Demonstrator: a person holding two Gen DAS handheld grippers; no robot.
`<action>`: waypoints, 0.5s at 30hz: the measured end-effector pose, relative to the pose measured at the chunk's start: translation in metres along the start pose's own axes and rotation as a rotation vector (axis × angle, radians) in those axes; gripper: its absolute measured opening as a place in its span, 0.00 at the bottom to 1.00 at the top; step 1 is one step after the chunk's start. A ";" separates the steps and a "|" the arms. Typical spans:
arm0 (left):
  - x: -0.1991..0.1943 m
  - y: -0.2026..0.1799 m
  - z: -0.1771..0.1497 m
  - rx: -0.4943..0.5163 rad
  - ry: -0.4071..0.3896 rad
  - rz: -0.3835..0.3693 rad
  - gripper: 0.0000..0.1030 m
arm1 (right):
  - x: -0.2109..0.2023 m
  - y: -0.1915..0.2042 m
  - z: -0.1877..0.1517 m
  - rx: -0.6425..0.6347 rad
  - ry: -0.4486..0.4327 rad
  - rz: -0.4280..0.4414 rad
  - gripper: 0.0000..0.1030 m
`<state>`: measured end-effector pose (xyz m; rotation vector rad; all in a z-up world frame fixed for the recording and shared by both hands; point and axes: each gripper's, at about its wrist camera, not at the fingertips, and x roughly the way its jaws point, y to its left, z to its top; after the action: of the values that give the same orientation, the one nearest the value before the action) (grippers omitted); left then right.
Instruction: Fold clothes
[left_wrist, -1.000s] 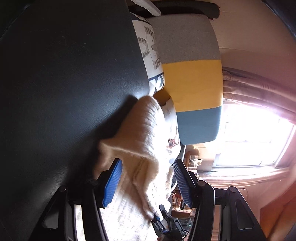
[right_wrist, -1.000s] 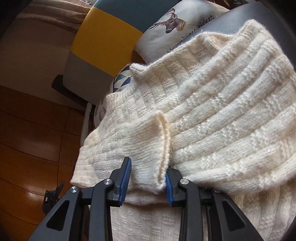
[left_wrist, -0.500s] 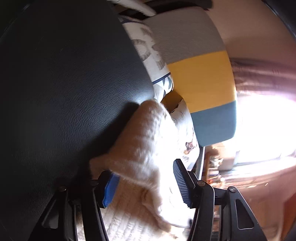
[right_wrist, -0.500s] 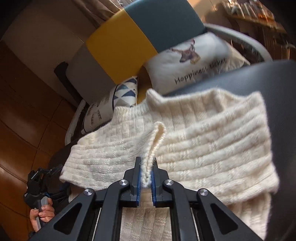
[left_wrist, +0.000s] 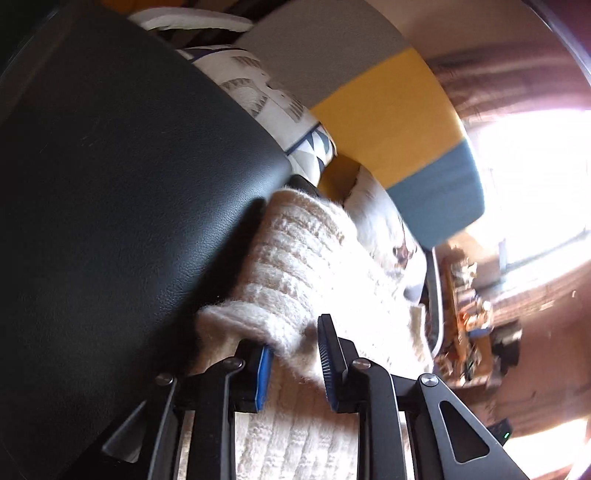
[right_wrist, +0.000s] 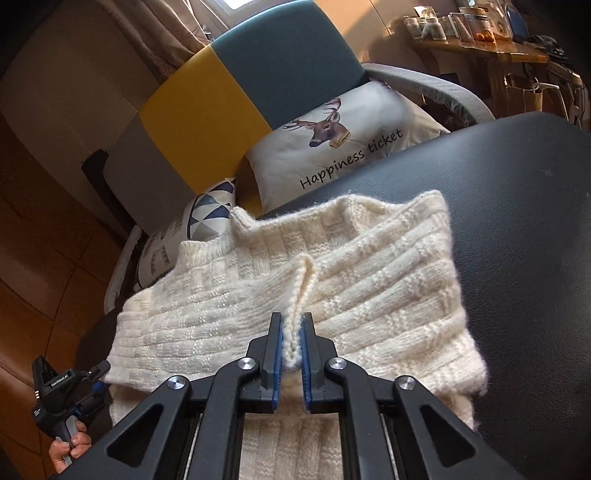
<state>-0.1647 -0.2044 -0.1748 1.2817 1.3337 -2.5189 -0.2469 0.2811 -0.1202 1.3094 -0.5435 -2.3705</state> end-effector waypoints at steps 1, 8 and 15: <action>0.003 -0.002 0.001 0.017 0.011 0.029 0.22 | 0.003 -0.003 0.000 0.007 0.013 -0.011 0.07; -0.004 0.011 -0.006 0.005 0.036 0.027 0.14 | 0.014 -0.011 -0.009 0.011 0.023 -0.090 0.07; -0.024 0.041 -0.003 -0.179 0.079 -0.175 0.21 | 0.013 -0.010 -0.009 -0.011 0.026 -0.146 0.05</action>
<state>-0.1315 -0.2363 -0.1878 1.2927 1.7152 -2.4076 -0.2473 0.2812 -0.1390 1.4174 -0.4406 -2.4659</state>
